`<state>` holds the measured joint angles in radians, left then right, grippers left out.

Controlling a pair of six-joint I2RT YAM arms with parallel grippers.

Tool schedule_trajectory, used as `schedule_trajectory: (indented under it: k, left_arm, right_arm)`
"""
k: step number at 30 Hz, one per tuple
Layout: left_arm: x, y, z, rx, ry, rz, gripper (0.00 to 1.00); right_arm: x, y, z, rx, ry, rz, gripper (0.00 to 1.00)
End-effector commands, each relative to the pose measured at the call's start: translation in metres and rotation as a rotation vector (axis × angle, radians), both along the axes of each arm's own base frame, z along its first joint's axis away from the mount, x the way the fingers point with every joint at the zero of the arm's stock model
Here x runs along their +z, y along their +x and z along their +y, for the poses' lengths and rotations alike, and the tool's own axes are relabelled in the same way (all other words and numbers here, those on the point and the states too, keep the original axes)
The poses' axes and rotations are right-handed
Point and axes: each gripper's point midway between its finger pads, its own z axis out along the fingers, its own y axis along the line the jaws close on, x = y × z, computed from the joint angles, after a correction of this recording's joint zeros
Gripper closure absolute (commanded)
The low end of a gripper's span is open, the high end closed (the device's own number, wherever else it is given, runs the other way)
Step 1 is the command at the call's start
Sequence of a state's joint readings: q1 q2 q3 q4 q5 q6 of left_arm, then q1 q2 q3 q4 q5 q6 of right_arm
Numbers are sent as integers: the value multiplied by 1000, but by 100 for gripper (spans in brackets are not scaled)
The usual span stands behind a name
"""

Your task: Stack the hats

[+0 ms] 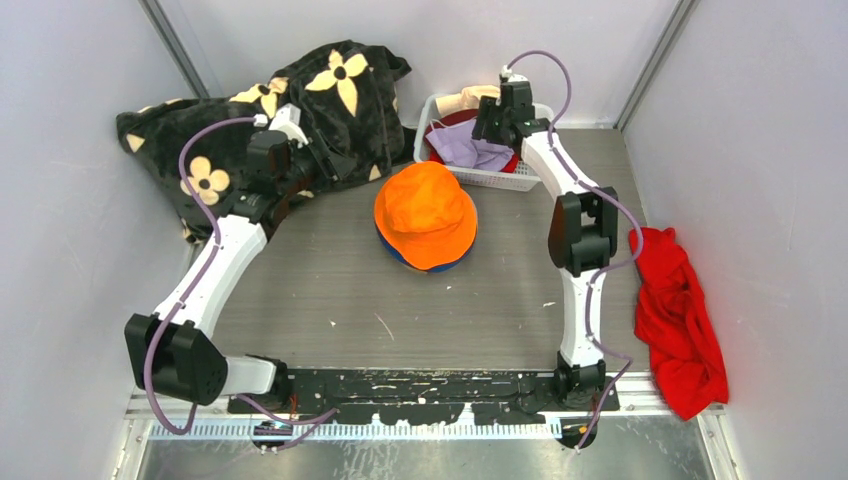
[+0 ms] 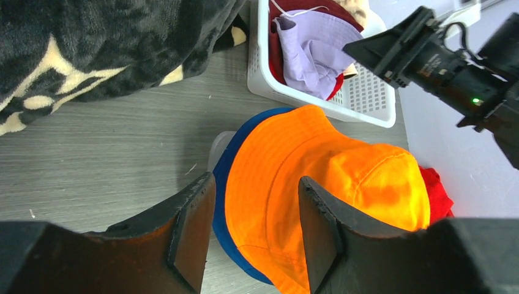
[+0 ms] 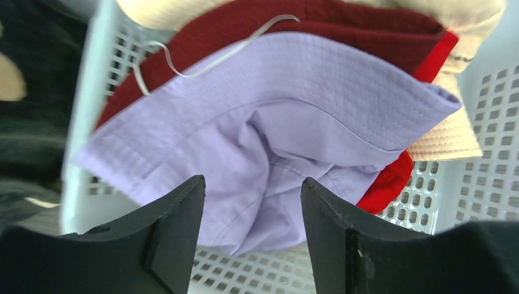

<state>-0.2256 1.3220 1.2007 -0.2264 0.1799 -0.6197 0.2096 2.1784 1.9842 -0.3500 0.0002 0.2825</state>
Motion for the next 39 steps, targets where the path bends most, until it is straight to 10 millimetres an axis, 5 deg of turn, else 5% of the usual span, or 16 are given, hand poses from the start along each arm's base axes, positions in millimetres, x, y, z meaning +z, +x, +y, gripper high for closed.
schedule_trajectory:
  k: [1,16,20,23,25,34,39]
  left_arm:
    - [21,8,2,2,1,-69,47]
    - [-4,15,-3,-20,13,-15,47]
    - [-8,14,-3,-23,14,-5,47]
    - [-12,13,-3,-23,15,4,47]
    - [-13,12,-3,-23,14,6,47]
    - [2,7,-4,-28,-13,-31,47]
    - [11,3,-7,-35,-44,-55,48]
  right_arm:
    - [10,18,-7,-8,-19,-41,36]
    - [-81,36,4,6,8,69,44]
    - [-100,40,5,5,5,96,59]
    - [-104,40,2,-12,0,95,89]
    - [-94,40,0,-25,-1,63,99]
    - [90,6,-23,-74,-6,-289,99]
    - [149,-18,-27,-58,-2,-371,99]
